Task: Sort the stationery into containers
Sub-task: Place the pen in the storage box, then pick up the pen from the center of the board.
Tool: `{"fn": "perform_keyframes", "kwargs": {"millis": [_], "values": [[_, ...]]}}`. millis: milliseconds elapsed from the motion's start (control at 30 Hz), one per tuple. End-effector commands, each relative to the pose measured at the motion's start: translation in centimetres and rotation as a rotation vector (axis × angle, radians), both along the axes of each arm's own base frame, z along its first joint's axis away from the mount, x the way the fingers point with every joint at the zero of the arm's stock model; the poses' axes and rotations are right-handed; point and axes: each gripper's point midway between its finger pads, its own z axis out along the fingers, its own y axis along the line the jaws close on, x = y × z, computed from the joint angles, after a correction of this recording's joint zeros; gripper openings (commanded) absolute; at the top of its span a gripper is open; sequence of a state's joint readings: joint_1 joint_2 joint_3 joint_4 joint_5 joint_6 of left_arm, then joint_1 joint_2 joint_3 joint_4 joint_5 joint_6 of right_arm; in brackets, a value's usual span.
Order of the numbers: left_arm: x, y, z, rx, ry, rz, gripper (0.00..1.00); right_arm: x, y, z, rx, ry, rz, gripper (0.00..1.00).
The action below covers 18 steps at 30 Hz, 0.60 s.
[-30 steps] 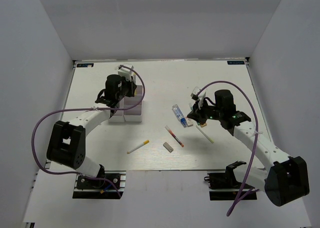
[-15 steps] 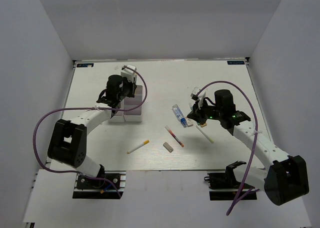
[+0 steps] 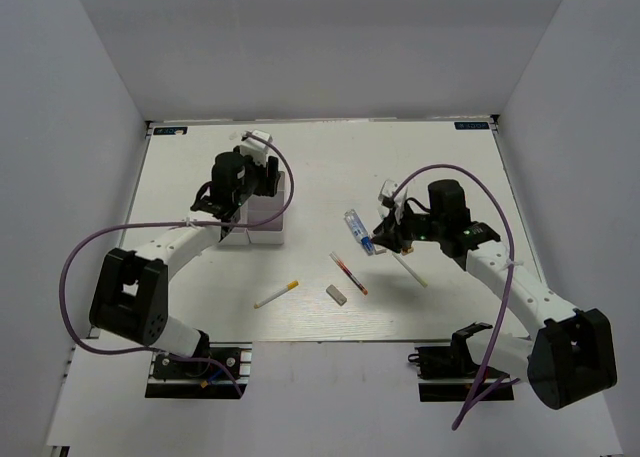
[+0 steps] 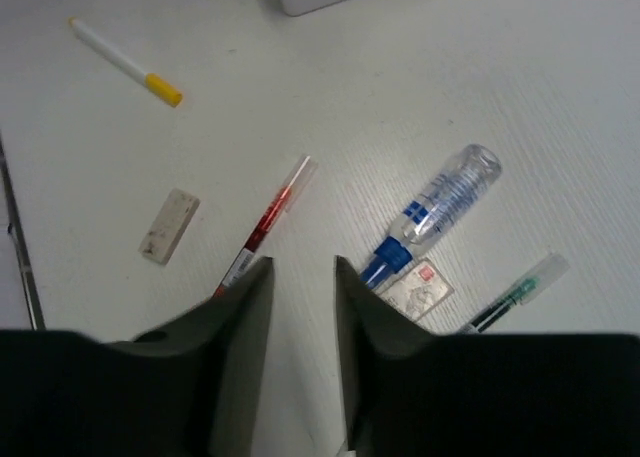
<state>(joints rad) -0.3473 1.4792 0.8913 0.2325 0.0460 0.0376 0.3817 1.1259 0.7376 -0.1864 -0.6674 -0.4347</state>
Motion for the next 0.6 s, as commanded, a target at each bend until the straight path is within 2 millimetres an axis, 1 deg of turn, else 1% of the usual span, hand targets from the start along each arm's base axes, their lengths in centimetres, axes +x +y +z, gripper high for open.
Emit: {"fn": "perform_keyframes", "kwargs": {"millis": [0, 33, 67, 100, 133, 167, 200, 233, 267, 300, 333, 367, 400, 433, 467, 500, 533, 567], "values": [[-0.6, -0.3, 7.3, -0.069, -0.15, -0.001, 0.68, -2.7, 1.5, 0.9, 0.044, -0.082, 0.247, 0.41], [-1.4, -0.1, 8.7, -0.093, -0.151, 0.004, 0.69, -2.8, 1.8, 0.8, 0.03, -0.184, 0.334, 0.44], [-1.6, 0.2, 10.2, -0.115, -0.161, 0.02, 0.69, -3.5, 2.3, 0.6, 0.051, -0.182, 0.392, 0.47], [-2.1, 0.2, 10.9, -0.135, -0.144, 0.026, 0.7, -4.2, 2.7, 0.5, 0.053, -0.208, 0.456, 0.51], [-3.3, 0.4, 9.8, -0.164, -0.05, 0.045, 0.72, -4.6, 3.5, -0.1, 0.045, -0.224, 0.512, 0.52], [-3.9, 1.8, 11.5, -0.197, -0.051, 0.097, 0.76, -4.9, 4.3, 0.3, 0.034, -0.222, 0.546, 0.57], [-4.8, 2.3, 11.1, -0.221, -0.005, 0.133, 0.79, -5.1, 4.6, -1.2, 0.011, -0.191, 0.573, 0.6], [-6.3, 3.0, 9.7, -0.259, 0.094, 0.191, 0.83, -4.6, 5.7, -1.1, -0.006, -0.209, 0.606, 0.62], [-7.3, 3.5, 9.0, -0.275, 0.131, 0.225, 0.9, -5.4, 6.5, -1.6, -0.021, -0.2, 0.649, 0.65], [-9.0, 3.9, 9.7, -0.315, 0.132, 0.235, 0.92, -5.2, 6.8, -2.1, -0.051, -0.199, 0.653, 0.69], [-10.5, 4.3, 8.6, -0.36, 0.196, 0.277, 0.94, -5.7, 8.2, -2.7, -0.071, -0.188, 0.709, 0.71], [-11.8, 4.6, 6.8, -0.376, 0.242, 0.299, 0.97, -6.0, 8.6, -3.1, -0.085, -0.197, 0.738, 0.71], [-12.9, 4.7, 6.2, -0.407, 0.268, 0.307, 0.97, -5.9, 9.0, -3.5, -0.12, -0.212, 0.749, 0.71], [-14.5, 5.1, 6.9, -0.457, 0.252, 0.312, 0.98, -6.6, 9.9, -4.5, -0.139, -0.191, 0.791, 0.71], [-16.2, 5.4, 4.7, -0.501, 0.337, 0.363, 0.98, -7.3, 11.1, -4.2, -0.147, -0.218, 0.832, 0.71], [-17.2, 5.8, 4.3, -0.526, 0.351, 0.392, 0.99, -6.9, 11.8, -4.0, -0.163, -0.24, 0.836, 0.71], [-18.2, 6.5, 3.1, -0.539, 0.374, 0.433, 0.99, -7.8, 12.6, -5.0, -0.184, -0.222, 0.869, 0.71], [-20.0, 7.1, 3.0, -0.6, 0.395, 0.476, 0.99, -8.2, 13.7, -5.3, -0.201, -0.211, 0.89, 0.7]]}}
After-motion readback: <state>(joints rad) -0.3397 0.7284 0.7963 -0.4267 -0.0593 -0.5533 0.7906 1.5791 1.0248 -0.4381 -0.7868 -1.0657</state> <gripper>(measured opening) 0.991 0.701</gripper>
